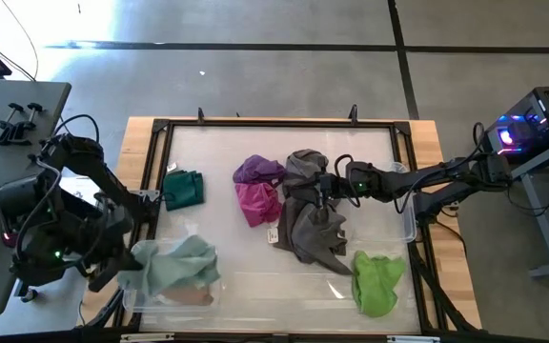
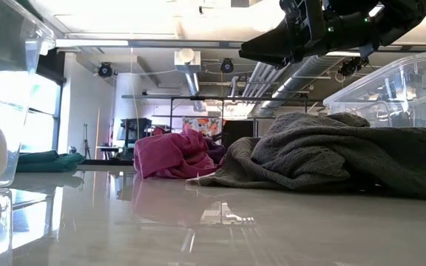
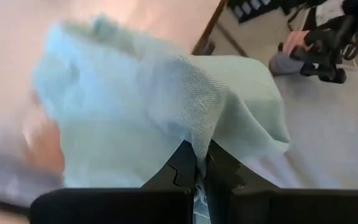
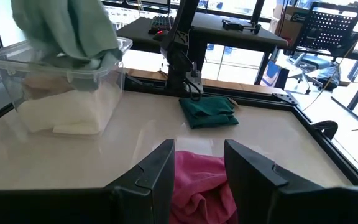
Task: Sort microfiber towel by color & place in baskets
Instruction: Put the light blue microfiber towel into the bottom transparent bin
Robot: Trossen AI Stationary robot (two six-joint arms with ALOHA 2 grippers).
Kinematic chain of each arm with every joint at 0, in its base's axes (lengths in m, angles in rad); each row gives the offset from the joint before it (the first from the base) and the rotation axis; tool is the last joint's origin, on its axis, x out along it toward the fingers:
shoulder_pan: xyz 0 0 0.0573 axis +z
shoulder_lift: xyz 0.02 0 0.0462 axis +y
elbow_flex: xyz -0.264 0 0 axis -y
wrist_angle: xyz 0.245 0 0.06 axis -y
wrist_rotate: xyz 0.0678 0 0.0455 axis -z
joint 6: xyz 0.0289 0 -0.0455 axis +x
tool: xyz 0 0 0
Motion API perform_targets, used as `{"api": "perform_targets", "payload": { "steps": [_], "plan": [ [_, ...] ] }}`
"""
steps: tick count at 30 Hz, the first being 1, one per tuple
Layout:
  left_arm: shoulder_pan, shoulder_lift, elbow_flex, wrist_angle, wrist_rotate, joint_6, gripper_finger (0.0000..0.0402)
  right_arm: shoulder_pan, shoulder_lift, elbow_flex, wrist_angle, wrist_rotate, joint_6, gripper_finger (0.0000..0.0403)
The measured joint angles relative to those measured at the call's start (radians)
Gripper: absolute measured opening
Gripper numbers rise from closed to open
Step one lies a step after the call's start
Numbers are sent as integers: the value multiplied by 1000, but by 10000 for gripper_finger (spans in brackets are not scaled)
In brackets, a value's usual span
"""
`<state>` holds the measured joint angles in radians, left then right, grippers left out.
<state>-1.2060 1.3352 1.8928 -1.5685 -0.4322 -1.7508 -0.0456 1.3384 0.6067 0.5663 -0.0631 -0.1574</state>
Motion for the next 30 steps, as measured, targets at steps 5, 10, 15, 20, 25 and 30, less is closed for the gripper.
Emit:
{"api": "perform_targets", "payload": {
  "steps": [5,10,15,20,25,30],
  "plan": [
    [0,-31,0,-3,43,-103,3,0,0,0,0,0,0,135],
    [15,-66,-1,-2,-12,-46,3,0,0,0,0,0,0,135],
    [62,-103,-77,-4,-26,45,3,0,0,0,0,0,0,135],
    [70,-117,-154,-4,97,-7,3,0,0,0,0,0,0,135],
    [-7,-105,-158,-1,133,-182,3,0,0,0,0,0,-1,135],
    [-66,-105,-159,-2,102,-344,3,0,0,0,0,0,-4,135]
  ]
}}
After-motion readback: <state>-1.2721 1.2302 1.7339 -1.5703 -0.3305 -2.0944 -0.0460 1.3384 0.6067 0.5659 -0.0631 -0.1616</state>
